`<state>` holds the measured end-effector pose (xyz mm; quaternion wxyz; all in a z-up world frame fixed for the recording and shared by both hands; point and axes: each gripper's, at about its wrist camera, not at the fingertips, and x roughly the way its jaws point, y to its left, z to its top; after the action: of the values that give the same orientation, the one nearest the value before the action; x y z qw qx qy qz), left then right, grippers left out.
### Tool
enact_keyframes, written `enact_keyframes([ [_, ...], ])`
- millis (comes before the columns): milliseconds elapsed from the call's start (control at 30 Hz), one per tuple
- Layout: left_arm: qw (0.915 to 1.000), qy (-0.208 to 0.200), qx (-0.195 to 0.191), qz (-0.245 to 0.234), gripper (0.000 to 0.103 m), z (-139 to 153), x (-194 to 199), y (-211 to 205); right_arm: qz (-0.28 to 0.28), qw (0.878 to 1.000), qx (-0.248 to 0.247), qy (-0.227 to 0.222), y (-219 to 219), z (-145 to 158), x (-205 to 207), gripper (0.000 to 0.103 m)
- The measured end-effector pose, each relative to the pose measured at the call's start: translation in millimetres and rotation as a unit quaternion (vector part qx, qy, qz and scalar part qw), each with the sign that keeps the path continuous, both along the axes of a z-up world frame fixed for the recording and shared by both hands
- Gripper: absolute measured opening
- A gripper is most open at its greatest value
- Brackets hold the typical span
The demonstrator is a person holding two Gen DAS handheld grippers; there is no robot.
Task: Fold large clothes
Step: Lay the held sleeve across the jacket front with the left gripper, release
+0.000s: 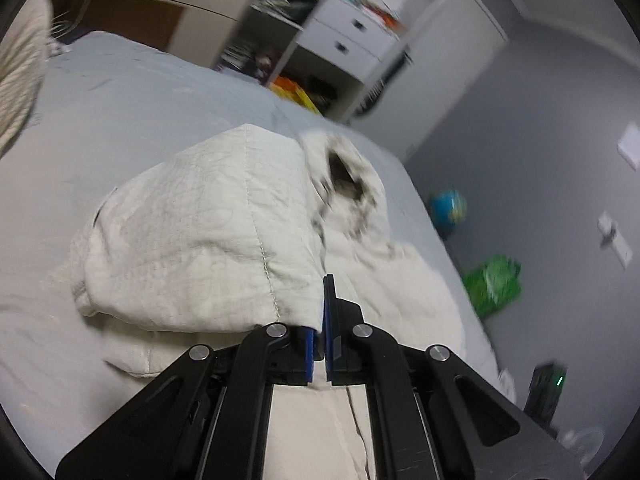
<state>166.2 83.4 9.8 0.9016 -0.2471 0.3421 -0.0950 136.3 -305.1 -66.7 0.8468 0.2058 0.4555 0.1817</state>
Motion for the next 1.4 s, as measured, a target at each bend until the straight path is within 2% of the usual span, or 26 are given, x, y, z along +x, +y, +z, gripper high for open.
enact_keyframes([
  [100, 0.9978, 0.022, 0.043, -0.044, 0.003, -18.8, 13.3, -40.0, -0.002, 1.000, 0.004, 0.000, -0.7, 0.5, 0.1, 0.063],
  [333, 0.9891, 0.073, 0.100, -0.080, 0.004, -63.6, 33.9, -84.8, -0.005, 1.000, 0.011, 0.002, -2.7, 0.7, -1.9, 0.063],
  [600, 0.9756, 0.151, 0.121, -0.104, 0.010, -110.2, 38.9, -91.8, -0.007, 1.000, 0.014, 0.010, -4.5, -1.1, -0.9, 0.063],
  [667, 0.9746, 0.155, 0.116, -0.112, 0.017, -113.2, 38.9, -90.9, -0.006, 1.000, 0.013, 0.010, -4.2, -1.7, -1.1, 0.063],
  [767, 0.9758, 0.154, 0.097, -0.121, 0.031, -108.3, 36.2, -89.7, -0.004, 1.000, 0.011, 0.013, -3.4, -2.6, -1.1, 0.063],
  [833, 0.9767, 0.150, 0.085, -0.128, 0.045, -98.6, 29.5, -89.1, -0.003, 1.000, 0.009, 0.014, -3.0, -3.2, -0.6, 0.063],
  [1000, 0.9788, 0.134, 0.074, -0.136, 0.059, -67.6, 12.7, -85.2, 0.000, 1.000, 0.005, 0.016, -1.8, -4.0, 0.6, 0.063],
  [1267, 0.9831, 0.144, 0.025, -0.110, 0.062, -46.6, -10.7, -52.4, 0.022, 0.999, -0.028, 0.010, 12.3, -3.2, -3.6, 0.063],
  [1333, 0.9855, 0.133, 0.012, -0.105, 0.068, -41.0, -15.5, -45.2, 0.027, 0.999, -0.034, 0.005, 15.7, -1.5, -5.4, 0.063],
  [1400, 0.9870, 0.124, -0.001, -0.102, 0.069, -42.8, -14.9, -38.5, 0.032, 0.999, -0.038, 0.001, 18.6, 0.0, -7.5, 0.063],
])
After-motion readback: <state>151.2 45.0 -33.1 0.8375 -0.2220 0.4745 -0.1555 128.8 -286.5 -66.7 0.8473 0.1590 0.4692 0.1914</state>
